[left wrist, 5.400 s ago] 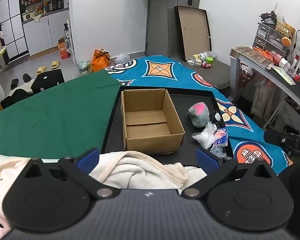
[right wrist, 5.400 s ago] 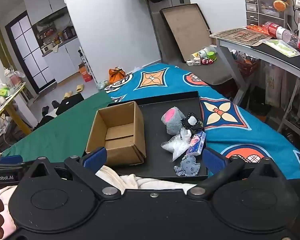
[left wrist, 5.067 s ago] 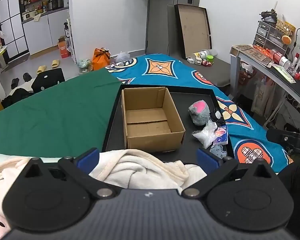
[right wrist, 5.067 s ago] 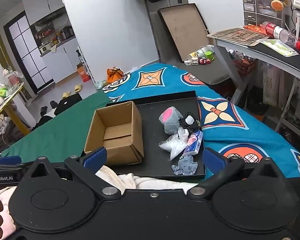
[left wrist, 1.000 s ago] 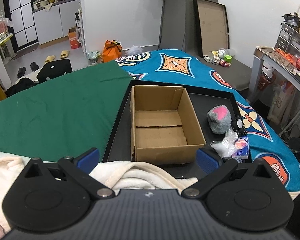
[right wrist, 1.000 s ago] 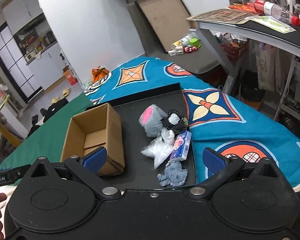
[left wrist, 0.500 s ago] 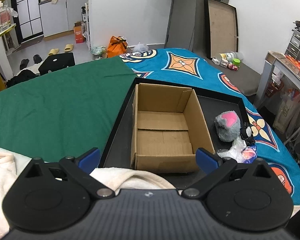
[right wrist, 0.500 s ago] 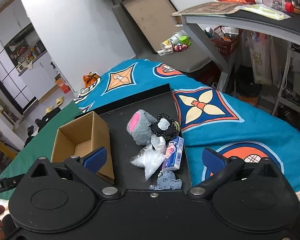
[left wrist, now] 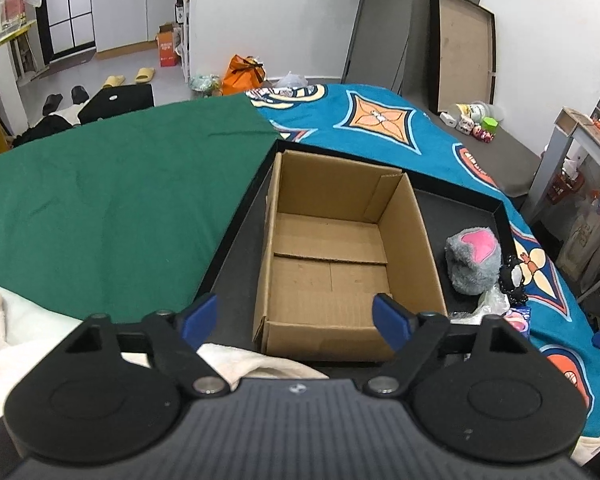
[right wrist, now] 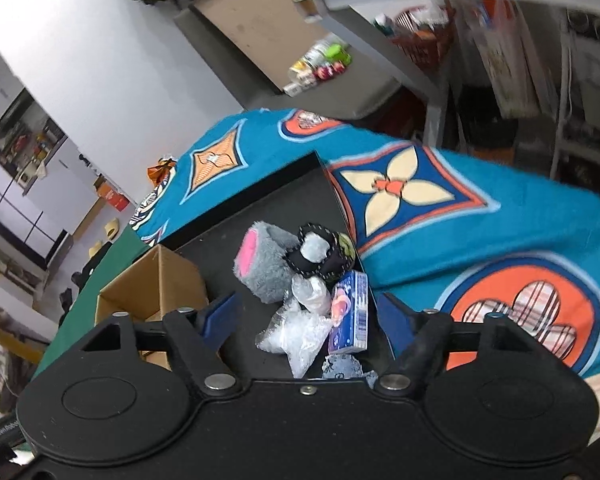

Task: Organize soft objects
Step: 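Reach the right gripper to the blue tissue pack and grasp it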

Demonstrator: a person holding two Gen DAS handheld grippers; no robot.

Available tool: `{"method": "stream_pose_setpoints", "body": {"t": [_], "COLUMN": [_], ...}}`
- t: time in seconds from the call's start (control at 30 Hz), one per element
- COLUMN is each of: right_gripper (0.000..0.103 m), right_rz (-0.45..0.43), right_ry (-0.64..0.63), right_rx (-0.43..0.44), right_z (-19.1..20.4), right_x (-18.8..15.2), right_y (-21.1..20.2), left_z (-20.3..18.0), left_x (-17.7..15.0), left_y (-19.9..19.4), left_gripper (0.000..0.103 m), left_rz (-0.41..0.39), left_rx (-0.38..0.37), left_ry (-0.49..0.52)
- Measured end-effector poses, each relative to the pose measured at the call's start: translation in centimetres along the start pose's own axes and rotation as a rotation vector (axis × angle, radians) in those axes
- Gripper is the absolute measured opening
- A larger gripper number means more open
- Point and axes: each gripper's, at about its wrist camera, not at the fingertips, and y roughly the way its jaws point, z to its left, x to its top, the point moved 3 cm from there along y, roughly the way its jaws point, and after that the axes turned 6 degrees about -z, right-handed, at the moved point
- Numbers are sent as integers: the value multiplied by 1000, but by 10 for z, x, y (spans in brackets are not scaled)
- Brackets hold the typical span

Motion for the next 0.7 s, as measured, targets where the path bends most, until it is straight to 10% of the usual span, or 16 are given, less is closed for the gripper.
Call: {"method": "stream_pose_setpoints", "body": {"t": [0.7], "right_gripper": [48], "right_rz": [148], "right_ry": [238], "right_rx": [-2], "right_z": [-37], "right_x": [-24], "right_y": [67], "left_z": [7], "left_x": [-11], "left_y": [56], "left_gripper": [47], "left_rz": [53], "left_rx": [29], "left_ry": [-52]}}
